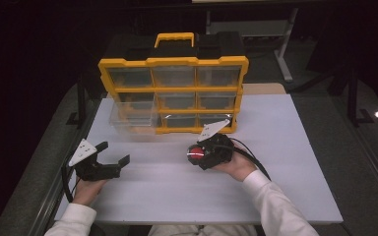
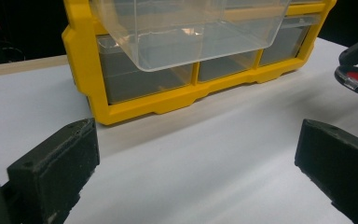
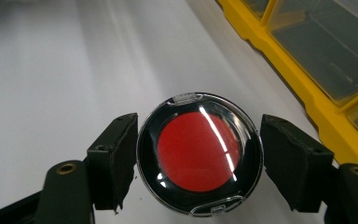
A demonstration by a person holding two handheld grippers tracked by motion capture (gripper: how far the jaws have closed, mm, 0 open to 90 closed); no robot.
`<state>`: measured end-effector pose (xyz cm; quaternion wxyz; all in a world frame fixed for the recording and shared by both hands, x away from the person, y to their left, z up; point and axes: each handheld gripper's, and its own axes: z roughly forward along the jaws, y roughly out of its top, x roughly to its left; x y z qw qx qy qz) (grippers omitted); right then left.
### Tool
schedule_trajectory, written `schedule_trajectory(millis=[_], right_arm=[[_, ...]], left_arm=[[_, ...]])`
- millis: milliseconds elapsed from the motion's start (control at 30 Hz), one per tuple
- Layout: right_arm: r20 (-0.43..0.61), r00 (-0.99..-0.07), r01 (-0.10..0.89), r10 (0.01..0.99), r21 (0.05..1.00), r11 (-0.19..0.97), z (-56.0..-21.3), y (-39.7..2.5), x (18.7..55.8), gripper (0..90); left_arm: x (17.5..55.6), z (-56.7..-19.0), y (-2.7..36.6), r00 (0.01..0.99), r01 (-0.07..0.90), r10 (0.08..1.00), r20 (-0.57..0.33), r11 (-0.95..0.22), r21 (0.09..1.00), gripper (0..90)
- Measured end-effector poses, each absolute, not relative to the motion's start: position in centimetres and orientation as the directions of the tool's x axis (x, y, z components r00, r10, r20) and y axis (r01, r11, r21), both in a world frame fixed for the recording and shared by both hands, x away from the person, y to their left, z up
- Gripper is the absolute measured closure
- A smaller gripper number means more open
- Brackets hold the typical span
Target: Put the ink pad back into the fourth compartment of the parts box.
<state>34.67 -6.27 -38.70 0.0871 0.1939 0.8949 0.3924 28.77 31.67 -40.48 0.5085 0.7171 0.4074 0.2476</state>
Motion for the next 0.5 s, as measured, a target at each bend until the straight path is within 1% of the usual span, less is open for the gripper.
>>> schedule_trajectory(millis=[500], right_arm=[[-0.01, -0.91, 0.267, 0.414, 0.75, 0.605, -36.7, -5.8, 35.0, 29.1]], left_arm=[[28.8, -40.5, 31.7, 0.546, 0.331, 0.836, -0.061, -0.149, 0.932, 0.0]])
